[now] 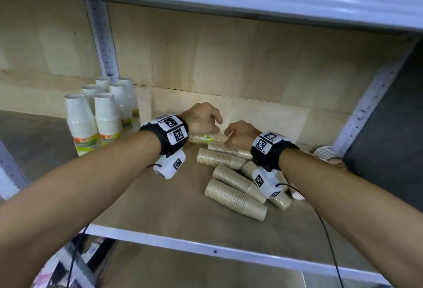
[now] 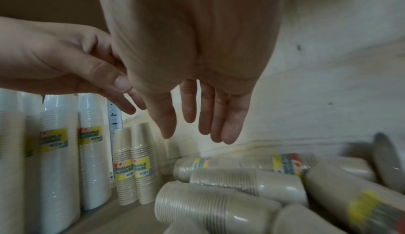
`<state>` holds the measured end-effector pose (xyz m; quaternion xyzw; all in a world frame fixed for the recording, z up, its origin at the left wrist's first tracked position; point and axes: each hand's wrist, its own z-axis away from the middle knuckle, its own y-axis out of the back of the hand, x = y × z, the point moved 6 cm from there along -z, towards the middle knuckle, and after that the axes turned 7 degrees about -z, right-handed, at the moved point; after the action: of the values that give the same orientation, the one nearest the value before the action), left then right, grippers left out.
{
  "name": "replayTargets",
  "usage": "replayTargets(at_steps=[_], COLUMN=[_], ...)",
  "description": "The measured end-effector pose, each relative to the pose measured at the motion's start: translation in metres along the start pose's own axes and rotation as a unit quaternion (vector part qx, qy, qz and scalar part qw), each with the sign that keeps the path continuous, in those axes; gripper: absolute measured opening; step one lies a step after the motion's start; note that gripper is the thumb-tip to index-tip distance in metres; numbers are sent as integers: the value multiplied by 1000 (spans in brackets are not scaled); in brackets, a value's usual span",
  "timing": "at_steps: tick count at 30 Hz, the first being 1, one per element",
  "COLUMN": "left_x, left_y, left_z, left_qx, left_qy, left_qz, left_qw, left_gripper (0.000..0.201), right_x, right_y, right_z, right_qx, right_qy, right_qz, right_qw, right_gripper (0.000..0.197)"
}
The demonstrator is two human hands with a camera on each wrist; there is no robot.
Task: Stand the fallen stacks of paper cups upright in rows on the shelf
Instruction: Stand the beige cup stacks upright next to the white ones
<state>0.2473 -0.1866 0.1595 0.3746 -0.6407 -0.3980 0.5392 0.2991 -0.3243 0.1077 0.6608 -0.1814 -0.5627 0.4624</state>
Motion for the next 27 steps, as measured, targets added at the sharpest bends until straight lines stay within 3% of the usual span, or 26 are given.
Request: replayTargets(at_steps=[10,14,23,27], left_x=[28,28,32,32], left_y=[-80,-105,-135,-149], left_z=[29,39,54,57], left_qx=[-144,-185,-213,-228], left_qy=[-62,-68,-68,-75], left_qz=[-24,-41,-58,-100], left_qw=[987,980,973,966], left_gripper=[34,43,50,53], right_x=[52,63,83,89], right_y=[-7,-19,-37,-39], right_z=[57,73,90,91], right_qx=[-4,-20,-65,-52], right_qy=[-55,-59,-41,-46], right_qz=[18,9,63,42], right_qw=[998,998,995,997], right_gripper=[50,31,13,39])
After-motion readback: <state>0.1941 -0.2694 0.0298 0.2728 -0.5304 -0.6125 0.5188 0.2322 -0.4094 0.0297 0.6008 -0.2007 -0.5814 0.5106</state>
